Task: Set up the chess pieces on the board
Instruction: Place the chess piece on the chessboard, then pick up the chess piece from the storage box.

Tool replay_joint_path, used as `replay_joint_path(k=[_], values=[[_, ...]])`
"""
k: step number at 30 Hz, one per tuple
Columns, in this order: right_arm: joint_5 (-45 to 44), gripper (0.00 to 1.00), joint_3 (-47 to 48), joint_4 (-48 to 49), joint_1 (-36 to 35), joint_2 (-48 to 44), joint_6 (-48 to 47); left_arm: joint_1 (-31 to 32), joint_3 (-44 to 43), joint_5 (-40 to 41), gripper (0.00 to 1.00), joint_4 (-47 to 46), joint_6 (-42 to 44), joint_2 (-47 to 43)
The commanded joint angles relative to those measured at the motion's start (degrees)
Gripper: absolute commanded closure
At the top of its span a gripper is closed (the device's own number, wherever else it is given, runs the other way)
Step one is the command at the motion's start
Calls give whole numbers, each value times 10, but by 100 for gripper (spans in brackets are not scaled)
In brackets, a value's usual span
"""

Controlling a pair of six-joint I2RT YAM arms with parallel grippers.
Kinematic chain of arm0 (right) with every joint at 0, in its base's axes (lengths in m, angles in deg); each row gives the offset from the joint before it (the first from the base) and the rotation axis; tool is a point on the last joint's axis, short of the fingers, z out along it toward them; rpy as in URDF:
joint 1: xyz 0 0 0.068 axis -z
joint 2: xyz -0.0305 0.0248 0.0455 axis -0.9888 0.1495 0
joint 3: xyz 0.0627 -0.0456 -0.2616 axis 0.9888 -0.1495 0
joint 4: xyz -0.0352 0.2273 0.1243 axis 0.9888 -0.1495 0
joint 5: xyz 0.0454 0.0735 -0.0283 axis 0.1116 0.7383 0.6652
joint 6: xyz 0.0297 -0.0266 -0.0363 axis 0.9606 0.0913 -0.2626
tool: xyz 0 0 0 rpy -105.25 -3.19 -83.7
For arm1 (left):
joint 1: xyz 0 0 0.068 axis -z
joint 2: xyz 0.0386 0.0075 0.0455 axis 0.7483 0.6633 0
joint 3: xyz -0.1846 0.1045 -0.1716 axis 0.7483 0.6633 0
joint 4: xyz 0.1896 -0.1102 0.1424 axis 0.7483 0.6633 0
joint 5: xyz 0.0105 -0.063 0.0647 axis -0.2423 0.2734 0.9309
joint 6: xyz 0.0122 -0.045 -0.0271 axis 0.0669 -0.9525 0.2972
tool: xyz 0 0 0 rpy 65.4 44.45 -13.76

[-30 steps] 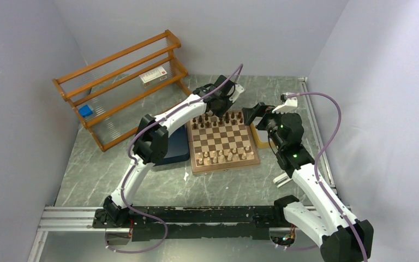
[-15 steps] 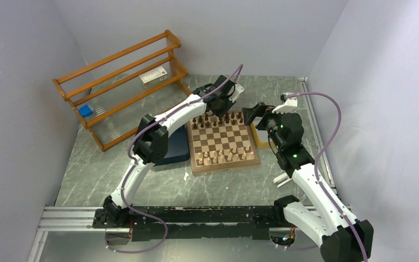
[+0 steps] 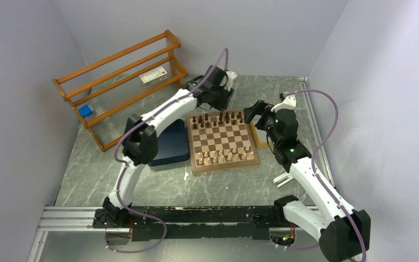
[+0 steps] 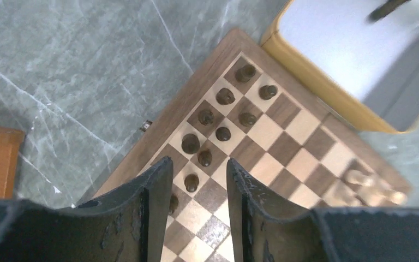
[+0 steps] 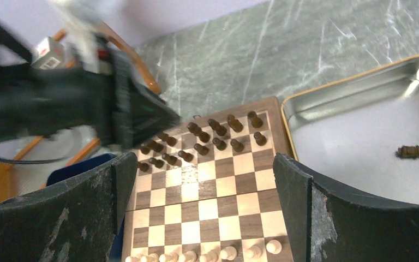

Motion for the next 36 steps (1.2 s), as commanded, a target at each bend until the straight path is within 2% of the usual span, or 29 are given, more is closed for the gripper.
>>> replay_joint_path(k=[1,4,8,9,13,19,20,21,22,23,27,30,34,36], values=[[-42,0,34,-49,0,28,18,-52,69,-110,55,-88,-102,-126],[-47,0,43,-57,1,51,13,-71,108,-129,54,-85,-108,-172],[-58,2,56,-56,1,95,-9,-79,167,-105,49,-59,-84,-245],[-51,5,59,-50,1,107,-19,-79,193,-96,48,-59,-79,-269],[-60,28,72,-43,3,147,-60,-80,316,-74,43,-75,-63,-366],[-94,51,107,-56,38,203,-107,-80,514,-109,28,-147,-74,-502],[-91,53,114,-65,55,215,-110,-80,540,-119,24,-156,-76,-522],[-87,55,122,-77,73,230,-112,-80,561,-127,13,-161,-74,-533],[-85,56,133,-90,89,248,-115,-80,576,-131,6,-161,-71,-541],[-86,57,149,-105,101,272,-121,-80,587,-133,3,-157,-65,-545],[-129,58,210,-196,127,347,-155,-80,611,-112,3,-131,-45,-561],[-101,58,248,-245,166,388,-159,-76,641,-88,2,-141,-49,-586],[-46,55,236,-215,204,391,-73,-33,635,-13,2,-124,-36,-590],[-55,55,234,-192,203,396,-100,-21,636,2,2,-122,-33,-598]])
